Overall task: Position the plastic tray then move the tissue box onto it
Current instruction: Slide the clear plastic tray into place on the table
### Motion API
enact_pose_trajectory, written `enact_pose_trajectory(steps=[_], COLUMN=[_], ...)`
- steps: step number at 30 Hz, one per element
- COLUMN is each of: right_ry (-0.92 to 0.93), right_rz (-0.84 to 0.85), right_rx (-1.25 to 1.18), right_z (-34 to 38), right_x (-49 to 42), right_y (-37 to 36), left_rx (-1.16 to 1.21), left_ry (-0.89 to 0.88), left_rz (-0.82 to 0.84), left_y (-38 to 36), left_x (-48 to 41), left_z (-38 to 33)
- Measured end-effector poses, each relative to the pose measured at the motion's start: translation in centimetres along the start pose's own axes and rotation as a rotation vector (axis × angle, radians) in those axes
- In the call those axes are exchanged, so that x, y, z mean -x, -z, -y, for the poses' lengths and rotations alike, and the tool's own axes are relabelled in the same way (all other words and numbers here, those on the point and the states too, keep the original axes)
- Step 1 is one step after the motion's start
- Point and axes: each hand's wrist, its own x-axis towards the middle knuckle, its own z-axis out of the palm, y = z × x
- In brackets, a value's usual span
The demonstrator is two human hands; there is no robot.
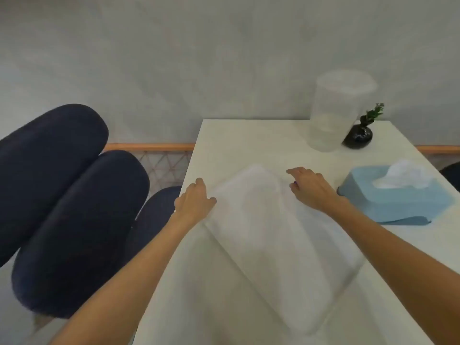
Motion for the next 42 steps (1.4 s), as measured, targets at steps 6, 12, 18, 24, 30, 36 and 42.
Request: enact_pose_trajectory(steps=[6,12,18,24,30,36,42], right_ry=[-0.086,-0.196,-0.254,-0.288,-0.368,-0.383,-0.381], right_rz=[0.079,0.097,0.100,0.088,0.074,0.081,0.104], right_rx=[-0.032,-0.066,-0.063,-0.153,-0.213,-0.263,-0.332], right_z=[-0.3,-0.9,-1.4,-0.5,0.4,0.8,2.7], right_x=[0.3,0.2,0.2,0.5,1.1,1.2,2.2], right_y=[-2.2,-3.5,-3.7,-4.0,-4.0,-3.6,-4.6], left_rx=[0.175,0.328,0.304,0.084,0.195,0.309,0.155], left_ry=[0.283,0.259,0.231,0.191,0.125,0.100,0.081], left_rz=[0.155,0.209,0.157,0.002,0.038,0.037,-0.078], left_y=[-1.7,-4.1,-4.5,-2.7,-4.2,-6.9,-4.6], left_x=[1.0,1.5,0.0,-1.9,-1.4,1.3,-0.6], left_z=[2.0,3.1,3.5,2.5,2.7,5.0,6.7])
